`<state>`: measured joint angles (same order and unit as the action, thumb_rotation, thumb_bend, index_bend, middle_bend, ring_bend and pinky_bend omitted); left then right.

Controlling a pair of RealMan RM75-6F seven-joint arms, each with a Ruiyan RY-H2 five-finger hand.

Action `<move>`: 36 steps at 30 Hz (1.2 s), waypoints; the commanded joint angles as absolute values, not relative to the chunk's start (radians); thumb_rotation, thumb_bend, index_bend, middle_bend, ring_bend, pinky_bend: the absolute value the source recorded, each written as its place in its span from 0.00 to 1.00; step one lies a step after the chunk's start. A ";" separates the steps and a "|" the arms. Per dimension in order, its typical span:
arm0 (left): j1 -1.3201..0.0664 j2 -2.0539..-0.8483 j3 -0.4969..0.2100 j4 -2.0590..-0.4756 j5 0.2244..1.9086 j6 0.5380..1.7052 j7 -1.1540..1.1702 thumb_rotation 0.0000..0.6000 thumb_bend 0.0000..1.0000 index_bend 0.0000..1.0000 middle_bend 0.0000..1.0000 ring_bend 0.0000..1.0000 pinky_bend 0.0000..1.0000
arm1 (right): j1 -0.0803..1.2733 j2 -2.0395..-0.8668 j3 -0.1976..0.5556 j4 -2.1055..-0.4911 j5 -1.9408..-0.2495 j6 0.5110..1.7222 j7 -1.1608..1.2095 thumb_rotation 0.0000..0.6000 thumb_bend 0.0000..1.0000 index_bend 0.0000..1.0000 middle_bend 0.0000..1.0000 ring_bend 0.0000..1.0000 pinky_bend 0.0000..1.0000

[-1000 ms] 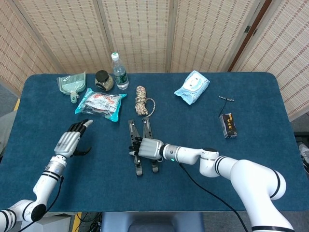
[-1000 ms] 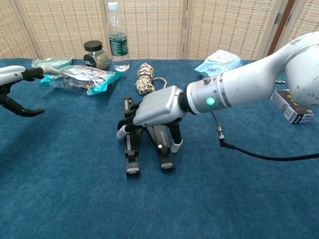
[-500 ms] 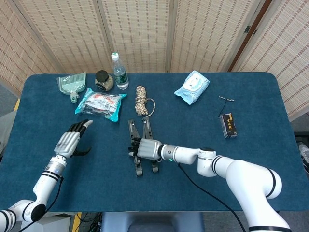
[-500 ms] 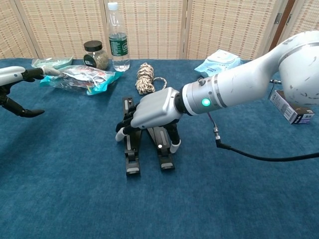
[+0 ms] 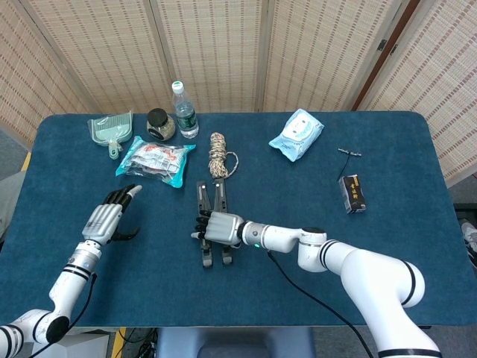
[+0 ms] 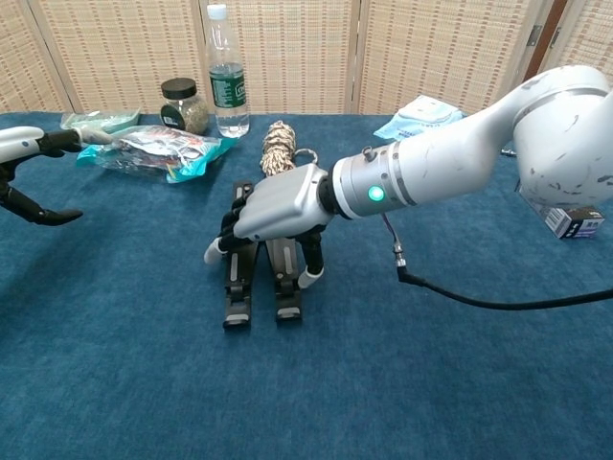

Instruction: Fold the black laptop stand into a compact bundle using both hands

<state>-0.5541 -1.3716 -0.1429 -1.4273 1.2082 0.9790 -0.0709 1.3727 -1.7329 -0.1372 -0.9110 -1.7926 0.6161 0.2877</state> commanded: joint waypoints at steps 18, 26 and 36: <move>-0.545 -1.372 -0.139 -1.422 1.224 0.982 -0.082 1.00 0.30 0.03 0.00 0.00 0.00 | 1.337 -1.804 -0.161 -0.793 -1.818 0.756 0.359 1.00 0.22 0.24 0.50 0.15 0.03; -0.545 -1.367 -0.142 -1.436 1.228 0.987 -0.073 1.00 0.30 0.02 0.00 0.00 0.00 | 1.328 -1.744 -0.101 -0.936 -1.733 0.685 0.257 1.00 0.21 0.00 0.00 0.00 0.01; -0.530 -1.331 -0.137 -1.481 1.233 1.007 -0.052 1.00 0.30 0.02 0.00 0.00 0.00 | 1.167 -1.515 -0.006 -1.256 -1.542 0.777 -0.044 1.00 0.21 0.00 0.00 0.00 0.00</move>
<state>-0.5345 -1.3364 -0.1393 -1.4753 1.2326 1.0038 -0.0557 1.2317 -1.5906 -0.0352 -1.1707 -1.6063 0.7298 0.0404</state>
